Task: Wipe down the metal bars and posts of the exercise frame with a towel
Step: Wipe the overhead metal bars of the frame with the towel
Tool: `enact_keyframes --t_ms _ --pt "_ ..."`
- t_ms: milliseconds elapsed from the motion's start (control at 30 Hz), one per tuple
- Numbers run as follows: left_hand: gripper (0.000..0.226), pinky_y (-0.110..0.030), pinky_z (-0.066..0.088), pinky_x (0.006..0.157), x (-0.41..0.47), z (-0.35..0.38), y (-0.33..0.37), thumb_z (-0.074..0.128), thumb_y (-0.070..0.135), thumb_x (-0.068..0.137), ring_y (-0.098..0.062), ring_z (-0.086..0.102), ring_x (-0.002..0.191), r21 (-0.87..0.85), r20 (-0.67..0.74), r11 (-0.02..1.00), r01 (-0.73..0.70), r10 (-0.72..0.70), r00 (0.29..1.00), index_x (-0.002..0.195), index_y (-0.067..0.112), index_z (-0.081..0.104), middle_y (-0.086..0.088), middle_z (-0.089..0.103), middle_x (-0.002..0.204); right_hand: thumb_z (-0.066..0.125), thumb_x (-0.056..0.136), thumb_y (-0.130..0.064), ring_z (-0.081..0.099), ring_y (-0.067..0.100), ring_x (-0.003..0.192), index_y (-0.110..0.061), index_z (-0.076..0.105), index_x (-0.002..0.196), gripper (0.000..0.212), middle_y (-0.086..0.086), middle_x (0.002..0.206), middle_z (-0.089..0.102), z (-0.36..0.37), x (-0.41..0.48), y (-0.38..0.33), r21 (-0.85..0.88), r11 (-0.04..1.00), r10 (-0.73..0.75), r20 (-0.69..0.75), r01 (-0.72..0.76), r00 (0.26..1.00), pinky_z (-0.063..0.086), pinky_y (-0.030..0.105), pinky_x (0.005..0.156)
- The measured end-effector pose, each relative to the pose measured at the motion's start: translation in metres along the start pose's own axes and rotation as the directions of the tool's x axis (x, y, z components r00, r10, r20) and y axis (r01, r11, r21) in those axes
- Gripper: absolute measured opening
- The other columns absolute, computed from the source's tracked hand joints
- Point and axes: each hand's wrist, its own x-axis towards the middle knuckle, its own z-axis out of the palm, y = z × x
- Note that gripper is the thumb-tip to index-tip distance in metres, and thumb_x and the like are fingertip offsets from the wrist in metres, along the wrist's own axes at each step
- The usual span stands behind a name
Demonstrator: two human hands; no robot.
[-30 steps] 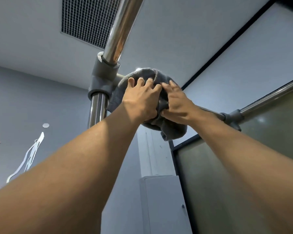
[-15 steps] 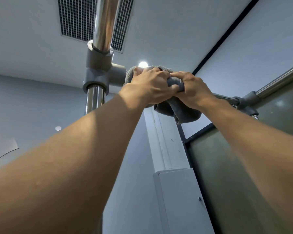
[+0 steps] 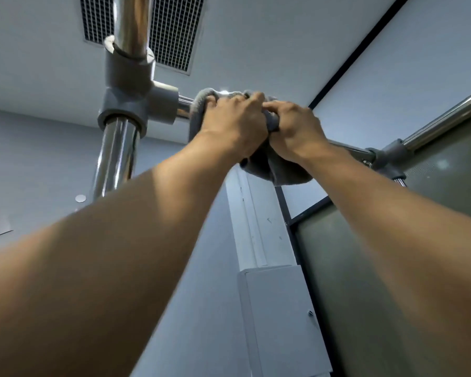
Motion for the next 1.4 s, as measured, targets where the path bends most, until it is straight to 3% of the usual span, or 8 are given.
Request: enact_keyframes --t_ms 167,333,433,567,767,933,1167,1400 --pt "0.034 -0.047 0.021 0.11 -0.025 0.017 -0.002 0.034 0.034 0.097 -0.036 0.043 0.125 0.021 -0.105 0.999 -0.035 0.037 0.994 0.123 0.017 0.048 -0.016 0.054 0.129 0.054 0.089 -0.01 0.037 0.022 0.14 -0.032 0.052 0.139 0.054 -0.003 0.154 0.037 0.006 -0.02 0.02 0.011 0.997 -0.076 -0.005 0.076 0.997 0.028 0.037 0.116" --pt "0.042 -0.049 0.021 0.112 -0.002 0.022 0.015 0.036 0.032 0.096 -0.035 0.04 0.132 0.014 0.046 0.997 -0.082 0.081 0.996 0.138 0.026 0.041 -0.013 0.051 0.137 0.055 0.09 -0.011 0.048 0.028 0.13 -0.03 0.055 0.136 0.049 -0.002 0.145 0.05 -0.007 -0.007 0.035 -0.032 0.999 0.026 0.027 -0.025 0.999 0.037 0.039 0.11" --pt "0.043 -0.047 0.021 0.109 0.003 0.026 0.011 0.039 0.024 0.093 -0.036 0.042 0.128 0.015 0.027 0.999 -0.039 0.038 0.999 0.136 0.022 0.04 -0.015 0.054 0.133 0.054 0.091 -0.014 0.054 0.028 0.12 -0.033 0.056 0.134 0.048 0.001 0.132 0.06 -0.008 0.001 0.025 -0.003 0.999 0.036 0.029 -0.036 0.999 0.043 0.037 0.101" --pt "0.041 -0.047 0.023 0.111 -0.014 0.032 0.009 0.039 0.032 0.093 -0.033 0.042 0.127 0.024 -0.087 0.993 -0.117 0.118 0.989 0.133 0.023 0.043 -0.011 0.053 0.132 0.056 0.088 -0.009 0.046 0.026 0.132 -0.028 0.056 0.136 0.052 -0.001 0.146 0.049 -0.007 -0.02 0.042 0.011 1.0 -0.026 0.013 0.026 1.0 0.036 0.036 0.111" --pt "0.054 -0.045 0.026 0.111 -0.002 0.034 0.021 0.043 0.032 0.092 -0.032 0.039 0.133 0.0 0.039 0.989 -0.149 0.149 0.988 0.145 0.024 0.035 -0.01 0.05 0.142 0.053 0.089 -0.009 0.054 0.033 0.12 -0.03 0.053 0.137 0.052 0.008 0.132 0.06 -0.011 -0.007 0.048 -0.064 0.992 0.113 0.011 -0.112 0.993 0.042 0.038 0.102" --pt "0.049 -0.043 0.041 0.097 0.012 0.003 0.015 0.052 0.029 0.087 -0.035 0.053 0.116 -0.125 0.067 0.98 -0.154 0.164 0.984 0.136 0.029 0.049 -0.011 0.061 0.127 0.051 0.089 -0.007 0.051 0.029 0.124 -0.029 0.051 0.139 0.054 0.004 0.139 0.054 0.001 -0.025 0.061 -0.123 0.991 -0.053 -0.02 0.05 0.998 0.041 0.039 0.103" --pt "0.046 -0.063 0.019 0.108 0.012 0.009 -0.02 0.044 0.047 0.097 -0.036 0.043 0.126 0.395 0.18 0.915 -0.083 0.011 0.984 0.134 0.021 0.039 -0.017 0.05 0.134 0.048 0.092 -0.015 0.055 0.034 0.113 -0.018 0.055 0.124 0.033 0.012 0.123 0.061 -0.018 -0.015 0.098 -0.249 0.953 0.19 0.049 -0.172 0.981 0.044 0.04 0.093" --pt "0.041 -0.057 0.021 0.108 0.014 0.022 -0.014 0.058 0.024 0.092 -0.037 0.043 0.123 0.42 0.074 0.906 -0.054 0.025 0.997 0.129 0.022 0.041 -0.019 0.051 0.127 0.048 0.09 -0.009 0.047 0.031 0.127 -0.035 0.024 0.151 0.071 0.001 0.149 0.041 0.0 -0.033 0.105 -0.242 0.968 -0.056 0.071 0.072 0.996 0.041 0.042 0.097"
